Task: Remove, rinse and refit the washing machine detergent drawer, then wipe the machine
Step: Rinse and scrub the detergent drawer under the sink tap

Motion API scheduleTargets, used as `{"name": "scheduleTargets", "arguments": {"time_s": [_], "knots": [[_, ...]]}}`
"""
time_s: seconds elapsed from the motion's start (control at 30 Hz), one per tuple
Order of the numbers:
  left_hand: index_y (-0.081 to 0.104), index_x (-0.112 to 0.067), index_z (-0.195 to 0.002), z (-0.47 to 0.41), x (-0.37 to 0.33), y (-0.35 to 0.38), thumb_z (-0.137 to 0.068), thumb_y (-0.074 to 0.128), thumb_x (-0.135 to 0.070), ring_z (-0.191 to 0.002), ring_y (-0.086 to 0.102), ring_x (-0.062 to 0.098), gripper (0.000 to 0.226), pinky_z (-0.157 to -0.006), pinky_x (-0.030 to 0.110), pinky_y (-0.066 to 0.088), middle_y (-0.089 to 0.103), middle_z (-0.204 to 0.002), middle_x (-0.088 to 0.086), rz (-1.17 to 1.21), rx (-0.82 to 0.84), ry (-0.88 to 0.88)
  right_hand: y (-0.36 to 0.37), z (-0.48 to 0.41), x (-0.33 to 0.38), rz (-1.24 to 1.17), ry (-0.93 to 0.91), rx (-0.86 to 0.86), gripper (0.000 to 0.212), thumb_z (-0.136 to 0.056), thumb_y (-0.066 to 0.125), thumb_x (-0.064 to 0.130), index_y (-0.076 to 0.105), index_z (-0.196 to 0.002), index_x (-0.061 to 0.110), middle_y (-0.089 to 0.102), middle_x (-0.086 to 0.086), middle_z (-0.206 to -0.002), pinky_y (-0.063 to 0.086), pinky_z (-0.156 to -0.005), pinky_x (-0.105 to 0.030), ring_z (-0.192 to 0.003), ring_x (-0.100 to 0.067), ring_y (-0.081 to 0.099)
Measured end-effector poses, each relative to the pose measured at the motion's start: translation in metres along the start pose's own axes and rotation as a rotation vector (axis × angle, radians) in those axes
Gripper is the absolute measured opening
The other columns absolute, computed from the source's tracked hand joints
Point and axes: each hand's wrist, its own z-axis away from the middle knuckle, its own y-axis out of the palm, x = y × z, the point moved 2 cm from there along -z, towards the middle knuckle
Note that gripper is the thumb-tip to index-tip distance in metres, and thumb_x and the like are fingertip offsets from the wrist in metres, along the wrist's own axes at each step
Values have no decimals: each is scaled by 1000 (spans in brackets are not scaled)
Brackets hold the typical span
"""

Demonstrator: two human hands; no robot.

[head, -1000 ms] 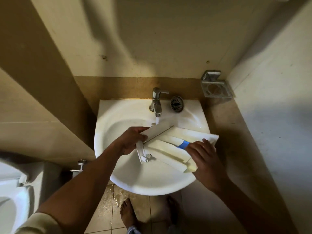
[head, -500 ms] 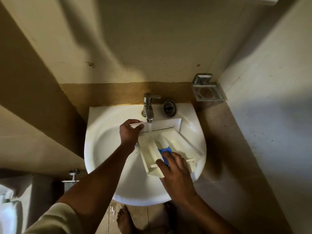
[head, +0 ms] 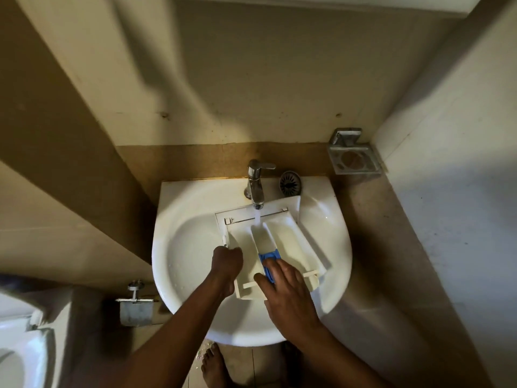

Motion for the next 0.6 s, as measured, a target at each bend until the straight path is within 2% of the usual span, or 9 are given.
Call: {"name": "scheduleTargets", "arguments": {"time_s": [0.07, 0.13, 0.17, 0.23, 0.3, 0.4, 0.5, 0.57, 0.6], "knots": [[65, 4, -99, -4, 8, -1, -92, 46, -11, -75, 66, 29, 25, -61, 29, 51, 68, -89, 17, -22, -19, 39, -9, 9, -8, -42, -41, 132, 71, -65, 76, 23, 54, -133, 22, 54, -7, -136, 36, -112, -46, -135, -27, 38], [66, -2, -87, -7, 15, -3, -95, 46, -14, -78, 65, 31, 24, -68, 35, 52, 69, -90, 17, -58, -30, 82, -20, 15, -18, -123, -8, 173, 76, -75, 66, 37, 41, -144, 23, 45, -2, -145, 22, -117, -48, -144, -24, 28], [62, -8, -78, -6, 17, -3, -96, 46, -15, -78, 64, 31, 25, -70, 37, 52, 68, -89, 15, -74, -35, 99, -26, 16, -25, -177, 44, 163, 74, -78, 64, 42, 40, -145, 22, 43, 0, -146, 22, -118, -47, -145, -21, 25], [55, -16, -69, -7, 19, -4, -97, 46, -16, -79, 62, 31, 30, -72, 39, 52, 66, -87, 13, -71, -52, 128, -37, 11, -37, -285, 154, 92, 64, -81, 63, 43, 46, -139, 19, 44, 2, -142, 28, -117, -44, -141, -18, 29], [55, -17, -70, -6, 19, -4, -98, 46, -17, -82, 63, 31, 30, -74, 39, 52, 66, -86, 10, -55, -57, 125, -46, -4, -47, -359, 228, -15, 54, -84, 63, 39, 52, -131, 15, 48, 0, -136, 33, -114, -38, -135, -18, 36], [58, -16, -72, -2, 19, -4, -98, 47, -18, -88, 65, 34, 28, -76, 40, 53, 66, -87, 10, -40, -57, 122, -53, -40, -63, -434, 365, -116, 40, -86, 65, 24, 59, -124, 11, 55, -4, -128, 37, -103, -21, -124, -19, 47], [57, -18, -72, 3, 20, -6, -97, 48, -17, -88, 65, 33, 27, -80, 44, 55, 66, -88, 10, -29, -88, 120, -50, -88, -76, -446, 468, -65, 35, -87, 67, 15, 62, -122, 11, 62, -6, -124, 42, -93, -24, -117, -25, 54], [56, -19, -71, 5, 21, -8, -96, 47, -14, -87, 65, 33, 27, -80, 44, 56, 65, -87, 9, -6, -101, 104, -50, -126, -80, -463, 494, 53, 38, -91, 62, 17, 60, -127, 8, 62, -10, -126, 45, -93, -29, -117, -28, 57], [56, -19, -71, 6, 21, -9, -95, 46, -12, -88, 65, 33, 26, -79, 43, 55, 65, -86, 8, 4, -100, 94, -52, -147, -79, -489, 501, 107, 36, -92, 59, 16, 59, -128, 7, 62, -12, -125, 45, -88, -28, -115, -29, 58]]}}
